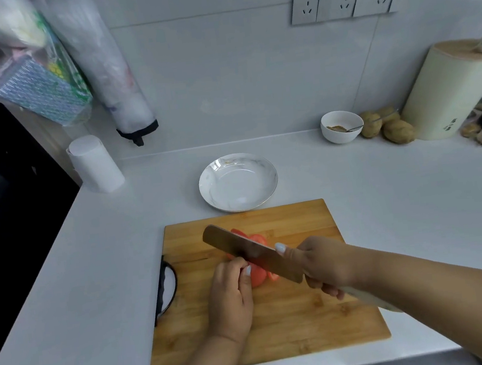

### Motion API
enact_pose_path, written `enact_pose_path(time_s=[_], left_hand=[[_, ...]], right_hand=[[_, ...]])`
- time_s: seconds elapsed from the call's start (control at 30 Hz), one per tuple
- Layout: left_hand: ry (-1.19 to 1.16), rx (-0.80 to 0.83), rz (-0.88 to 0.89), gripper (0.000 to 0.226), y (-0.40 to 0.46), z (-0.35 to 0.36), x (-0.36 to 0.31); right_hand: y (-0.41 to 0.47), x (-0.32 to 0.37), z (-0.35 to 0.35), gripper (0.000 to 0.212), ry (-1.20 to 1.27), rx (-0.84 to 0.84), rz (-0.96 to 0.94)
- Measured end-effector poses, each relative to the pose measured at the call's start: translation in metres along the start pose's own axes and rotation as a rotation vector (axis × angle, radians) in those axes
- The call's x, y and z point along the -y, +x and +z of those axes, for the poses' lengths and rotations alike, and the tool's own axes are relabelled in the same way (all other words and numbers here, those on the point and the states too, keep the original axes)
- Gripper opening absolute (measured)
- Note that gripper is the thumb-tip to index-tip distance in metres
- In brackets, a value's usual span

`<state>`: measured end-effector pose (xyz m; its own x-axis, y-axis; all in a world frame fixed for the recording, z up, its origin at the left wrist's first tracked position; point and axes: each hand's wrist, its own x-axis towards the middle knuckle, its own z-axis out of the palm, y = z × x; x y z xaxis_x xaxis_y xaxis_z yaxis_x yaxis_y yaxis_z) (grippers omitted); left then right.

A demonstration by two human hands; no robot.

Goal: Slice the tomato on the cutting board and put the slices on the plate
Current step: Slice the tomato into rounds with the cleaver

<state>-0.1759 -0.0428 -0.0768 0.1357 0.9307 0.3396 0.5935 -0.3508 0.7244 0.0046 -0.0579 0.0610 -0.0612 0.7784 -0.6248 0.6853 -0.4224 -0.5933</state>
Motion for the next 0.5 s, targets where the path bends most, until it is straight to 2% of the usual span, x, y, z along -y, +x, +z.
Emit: enact_pose_path(time_s=[0.2,0.5], left_hand=[[0.006,-0.002,0.002,0.029,0.000,0.001,0.000],[0.007,0.006,0.011,0.026,0.001,-0.001,-0.001]], right_hand=[[-0.015,-0.007,-0.010,0.065,-0.018,0.013,-0.005],[-0.014,-0.009,-0.008,0.080,-0.056,0.030,0.011]])
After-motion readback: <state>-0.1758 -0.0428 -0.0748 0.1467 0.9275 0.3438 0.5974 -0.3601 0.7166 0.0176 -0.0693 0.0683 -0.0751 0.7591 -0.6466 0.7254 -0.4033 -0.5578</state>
